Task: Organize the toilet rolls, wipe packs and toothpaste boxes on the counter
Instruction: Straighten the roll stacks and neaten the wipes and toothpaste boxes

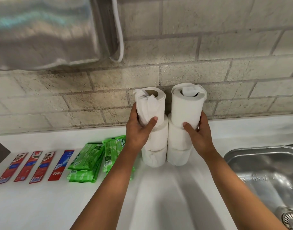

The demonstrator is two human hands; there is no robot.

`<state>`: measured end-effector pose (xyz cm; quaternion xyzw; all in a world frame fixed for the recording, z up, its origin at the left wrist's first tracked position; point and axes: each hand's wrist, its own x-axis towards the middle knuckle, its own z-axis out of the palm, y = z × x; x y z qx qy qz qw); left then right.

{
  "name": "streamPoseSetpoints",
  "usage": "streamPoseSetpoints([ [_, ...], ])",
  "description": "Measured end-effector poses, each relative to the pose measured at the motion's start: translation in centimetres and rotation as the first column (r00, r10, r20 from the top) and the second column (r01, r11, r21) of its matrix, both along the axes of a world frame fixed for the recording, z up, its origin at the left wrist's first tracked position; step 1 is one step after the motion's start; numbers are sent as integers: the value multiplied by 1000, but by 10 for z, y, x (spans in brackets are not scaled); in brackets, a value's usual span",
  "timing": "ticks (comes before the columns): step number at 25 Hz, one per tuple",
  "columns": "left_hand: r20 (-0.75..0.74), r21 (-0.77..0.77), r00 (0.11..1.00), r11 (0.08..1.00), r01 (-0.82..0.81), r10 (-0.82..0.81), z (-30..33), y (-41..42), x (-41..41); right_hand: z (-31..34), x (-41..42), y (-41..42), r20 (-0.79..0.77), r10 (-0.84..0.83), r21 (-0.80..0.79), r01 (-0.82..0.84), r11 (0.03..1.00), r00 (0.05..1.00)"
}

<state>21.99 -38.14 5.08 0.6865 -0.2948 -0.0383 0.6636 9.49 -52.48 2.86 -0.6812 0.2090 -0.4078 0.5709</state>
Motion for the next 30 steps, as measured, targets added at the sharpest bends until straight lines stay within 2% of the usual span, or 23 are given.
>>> streamPoseSetpoints([
  [5,14,-15,1000,1000,16,-15,-4,2,1,-3,1,-1,-3,1,0,-1,1000,1000],
  [8,-94,-161,995,986,-35,20,-11,10,-4,-2,0,2,15,9,5,-9,1000,1000],
  [10,-163,-176,983,977,-119,90,-13,17,-13,-2,-2,2,12,22,13,-22,1000,1000],
  [14,-207,-32,973,994,-107,98,-31,30,-30,-11,-11,2,-9,25,33,-25,999,1000],
  [19,-312,160,934,979,-127,172,-73,57,-63,-41,-32,26,-6,-222,163,220,962,975],
  [21,-320,230,929,967,-113,185,-86,69,-74,-57,-43,40,-37,-244,187,246,951,969],
  [26,-322,344,939,939,-6,124,-88,102,-97,-78,-65,84,-166,-119,184,149,972,979],
  [30,-349,327,932,945,19,102,-72,124,-100,-76,-70,119,-261,4,80,18,997,965],
])
